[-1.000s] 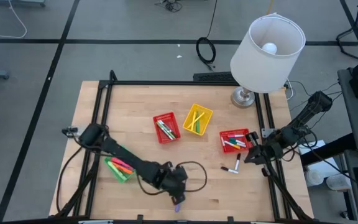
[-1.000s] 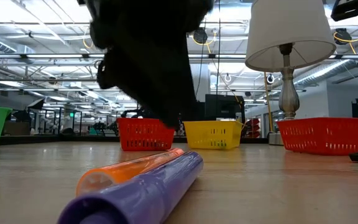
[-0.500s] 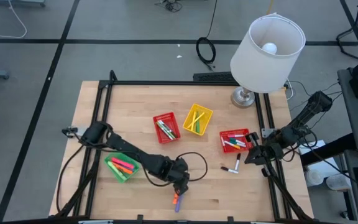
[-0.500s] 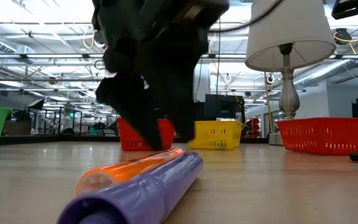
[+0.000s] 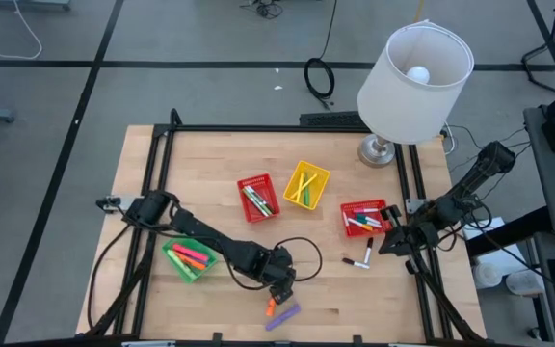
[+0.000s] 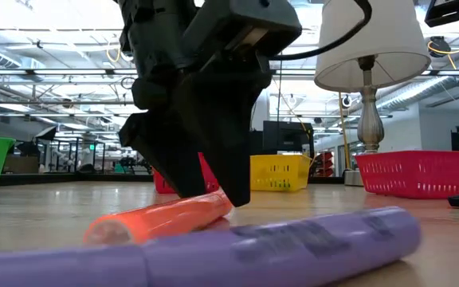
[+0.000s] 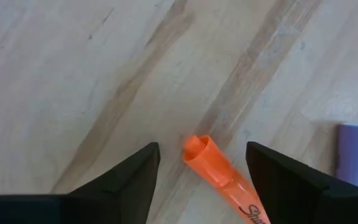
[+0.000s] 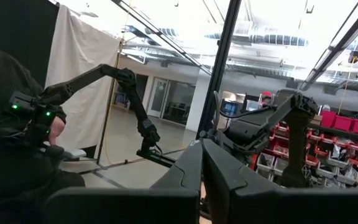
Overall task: Pick & Place Markers
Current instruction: Put the large orange highlighter pen into the green bin
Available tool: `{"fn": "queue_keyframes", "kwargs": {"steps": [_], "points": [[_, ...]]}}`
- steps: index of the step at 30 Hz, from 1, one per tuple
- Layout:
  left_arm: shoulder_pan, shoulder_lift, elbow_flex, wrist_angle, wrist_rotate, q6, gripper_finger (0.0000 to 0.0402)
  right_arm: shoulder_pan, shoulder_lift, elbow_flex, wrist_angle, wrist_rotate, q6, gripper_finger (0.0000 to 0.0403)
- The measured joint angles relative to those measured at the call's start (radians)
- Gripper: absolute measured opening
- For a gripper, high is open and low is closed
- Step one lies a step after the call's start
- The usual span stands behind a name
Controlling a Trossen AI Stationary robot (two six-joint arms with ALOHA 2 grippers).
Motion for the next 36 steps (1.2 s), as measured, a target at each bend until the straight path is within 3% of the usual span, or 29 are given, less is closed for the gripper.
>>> {"fn": "queue_keyframes", "kwargs": {"steps": [6,14,16,28,32,36], "points": [[-0.005,0.003,0.0,-0.085,-0.005,-0.022,0.0184,0.0,0.0,0.0,0.0,0.0,0.0,0.0],[-0.008,0.004,-0.004,-0.107,-0.012,0.062,0.0032,0.0,0.0,0.0,0.0,0.001,0.0,0.0],[-0.009,0.004,-0.004,-0.105,-0.013,0.091,0.0009,0.0,0.0,0.0,-0.001,0.0,0.004,0.0],[-0.009,0.017,0.113,-0.209,-0.009,0.29,0.0012,0.0,0.0,0.0,-0.001,0.001,0.011,0.0],[-0.004,0.013,0.229,-0.456,-0.012,0.326,0.005,0.0,0.0,0.0,-0.001,0.001,0.019,0.0],[0.006,0.012,0.331,-0.85,-0.107,0.248,0.0102,0.0,0.0,0.0,-0.001,0.001,0.019,0.0]]}}
